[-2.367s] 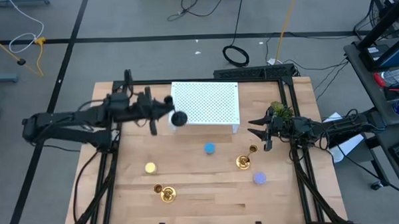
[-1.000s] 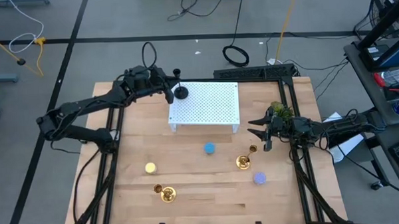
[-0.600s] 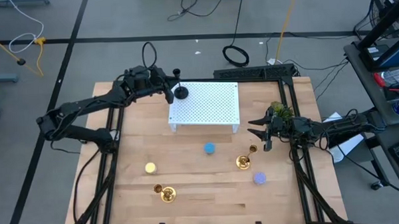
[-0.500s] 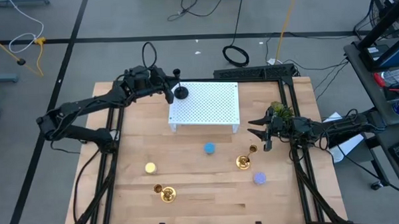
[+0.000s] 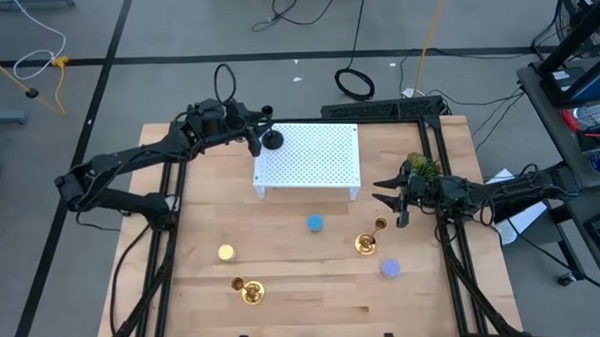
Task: Pick & Place candle stick holders
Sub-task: Put the right gold candle holder on the shelf
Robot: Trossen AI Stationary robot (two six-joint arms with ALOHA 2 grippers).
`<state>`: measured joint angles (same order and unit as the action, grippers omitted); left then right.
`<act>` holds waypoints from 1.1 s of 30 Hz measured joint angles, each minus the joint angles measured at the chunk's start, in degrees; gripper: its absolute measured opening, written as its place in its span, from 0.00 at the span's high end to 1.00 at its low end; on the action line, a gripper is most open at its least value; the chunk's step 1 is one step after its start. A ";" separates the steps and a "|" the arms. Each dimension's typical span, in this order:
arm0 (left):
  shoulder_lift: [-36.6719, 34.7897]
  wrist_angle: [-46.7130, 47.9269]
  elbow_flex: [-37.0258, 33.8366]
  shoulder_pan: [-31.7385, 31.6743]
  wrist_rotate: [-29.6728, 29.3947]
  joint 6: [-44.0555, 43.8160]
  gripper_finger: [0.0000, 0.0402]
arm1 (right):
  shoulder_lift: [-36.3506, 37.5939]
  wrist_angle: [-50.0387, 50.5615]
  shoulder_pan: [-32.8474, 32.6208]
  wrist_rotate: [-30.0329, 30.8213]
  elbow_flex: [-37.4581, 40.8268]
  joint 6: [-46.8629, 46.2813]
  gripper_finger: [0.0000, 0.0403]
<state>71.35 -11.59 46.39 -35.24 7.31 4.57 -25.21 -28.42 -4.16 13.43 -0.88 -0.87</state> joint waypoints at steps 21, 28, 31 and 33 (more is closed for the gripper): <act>-15.49 21.73 -0.04 3.08 0.24 8.37 0.52 | 0.00 -0.01 -0.07 -0.20 0.01 -0.01 0.64; -20.13 32.88 -0.04 6.87 2.52 10.21 0.52 | 0.00 -0.01 -0.07 -0.20 0.00 -0.01 0.64; -20.89 37.45 -0.04 8.61 5.92 10.31 0.52 | 0.00 -0.02 -0.07 -0.20 0.00 -0.01 0.64; -20.89 40.28 -0.04 10.07 8.76 10.54 0.52 | 0.00 0.00 -0.07 -0.22 0.00 -0.01 0.64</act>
<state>50.46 28.68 46.35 -25.17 16.07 15.12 -25.21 -28.42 -4.23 13.21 -0.88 -0.89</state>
